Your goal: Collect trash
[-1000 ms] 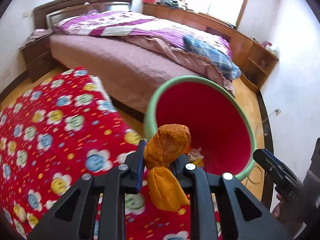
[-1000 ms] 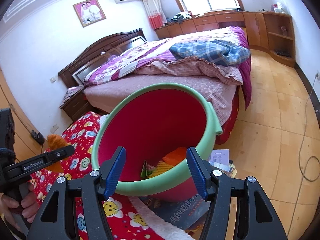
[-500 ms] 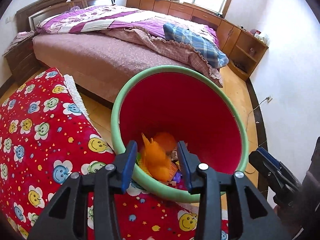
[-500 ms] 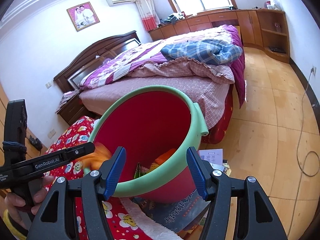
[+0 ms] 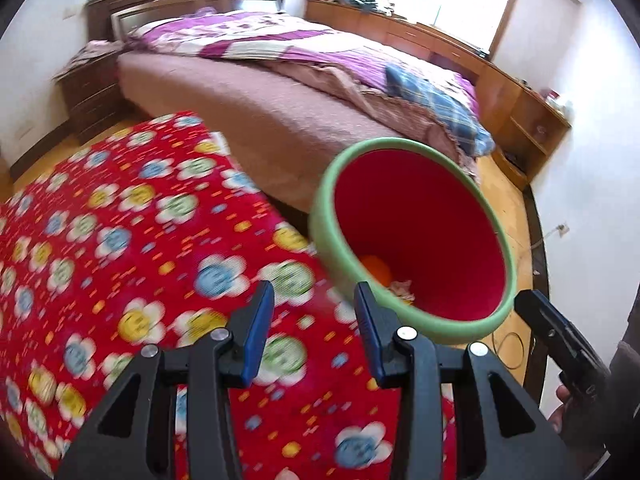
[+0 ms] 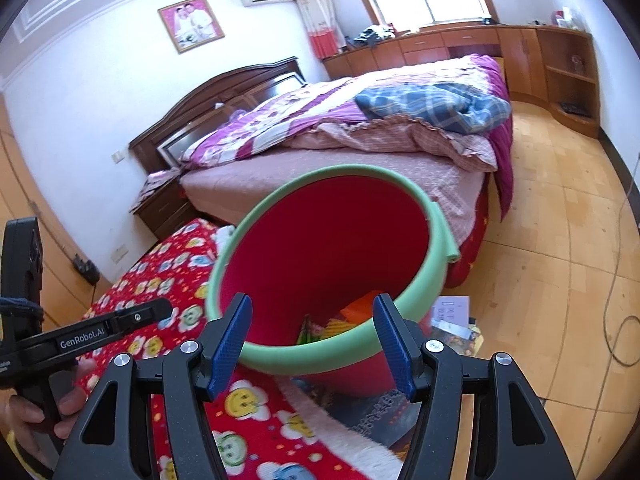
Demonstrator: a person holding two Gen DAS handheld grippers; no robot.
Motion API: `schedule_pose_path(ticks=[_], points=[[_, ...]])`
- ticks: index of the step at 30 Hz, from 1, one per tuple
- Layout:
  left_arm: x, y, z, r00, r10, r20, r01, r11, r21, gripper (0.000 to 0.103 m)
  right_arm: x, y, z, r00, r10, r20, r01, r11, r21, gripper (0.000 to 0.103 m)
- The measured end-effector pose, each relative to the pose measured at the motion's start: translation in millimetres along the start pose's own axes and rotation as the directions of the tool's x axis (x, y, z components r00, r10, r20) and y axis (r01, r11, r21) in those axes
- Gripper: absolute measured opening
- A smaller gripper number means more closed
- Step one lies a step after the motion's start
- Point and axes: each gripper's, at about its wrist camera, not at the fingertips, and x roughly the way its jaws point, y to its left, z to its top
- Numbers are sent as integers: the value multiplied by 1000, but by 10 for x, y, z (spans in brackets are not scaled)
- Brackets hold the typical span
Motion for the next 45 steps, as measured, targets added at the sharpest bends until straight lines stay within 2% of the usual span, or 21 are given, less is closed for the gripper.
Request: schedule_pose_path(ticks=[5, 10, 16, 25, 29, 38, 45], points=[[-250, 258, -227, 999, 39, 5, -38, 997, -65, 41, -49, 258, -73, 998, 53, -18, -53, 998, -44, 70], [-516, 499, -443, 996, 84, 21, -81, 989, -125, 41, -120, 577, -195, 994, 104, -40, -108, 987, -116, 70], [-874, 741, -695, 985, 164, 56, -152, 972, -177, 41, -206, 935, -361, 988, 144, -59, -153, 972, -180, 76], [-1315, 1006, -1072, 942, 323, 91, -291, 922, -255, 41, -348, 1331, -631, 979, 193, -70, -205, 941, -270, 77], [-1443, 1072, -1198, 922, 373, 105, -330, 898, -291, 41, -386, 1431, -720, 975, 209, -75, -222, 929, -296, 77], [-1638, 1175, -1374, 884, 448, 130, -389, 862, -325, 42, -472, 1562, -829, 969, 233, -78, -245, 915, -321, 77], [-1721, 1220, -1428, 869, 474, 140, -406, 846, -346, 42, -506, 1624, -864, 968, 237, -81, -250, 909, -333, 77]])
